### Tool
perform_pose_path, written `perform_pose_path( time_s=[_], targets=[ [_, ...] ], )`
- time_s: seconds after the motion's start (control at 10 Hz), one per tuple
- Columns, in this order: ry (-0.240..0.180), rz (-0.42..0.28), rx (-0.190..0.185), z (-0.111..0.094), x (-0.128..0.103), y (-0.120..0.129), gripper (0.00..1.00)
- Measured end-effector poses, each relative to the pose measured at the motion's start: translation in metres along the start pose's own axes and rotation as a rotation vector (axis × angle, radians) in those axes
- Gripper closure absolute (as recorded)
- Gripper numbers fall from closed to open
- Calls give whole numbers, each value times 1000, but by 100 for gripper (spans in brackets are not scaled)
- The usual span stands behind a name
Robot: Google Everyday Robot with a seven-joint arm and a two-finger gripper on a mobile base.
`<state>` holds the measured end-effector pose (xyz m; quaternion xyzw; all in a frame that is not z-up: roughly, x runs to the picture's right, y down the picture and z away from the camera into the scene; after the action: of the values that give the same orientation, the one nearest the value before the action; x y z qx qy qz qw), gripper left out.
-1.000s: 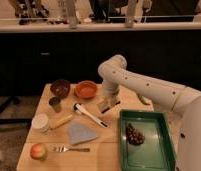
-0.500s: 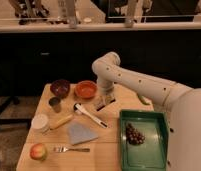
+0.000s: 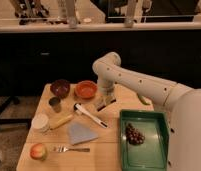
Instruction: Place eraser in red bowl
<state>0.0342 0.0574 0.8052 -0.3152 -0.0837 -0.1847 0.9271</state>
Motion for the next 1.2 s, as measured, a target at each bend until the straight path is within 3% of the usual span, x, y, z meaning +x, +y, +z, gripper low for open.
perform_pose_path(
  time_s=[0.3,0.7,1.2],
  targets=[
    [-73,29,6,11,3,-6,100],
    [-137,48,12,21,2,-23,100],
    [-237,56,20,31,-9,-58,100]
  ],
)
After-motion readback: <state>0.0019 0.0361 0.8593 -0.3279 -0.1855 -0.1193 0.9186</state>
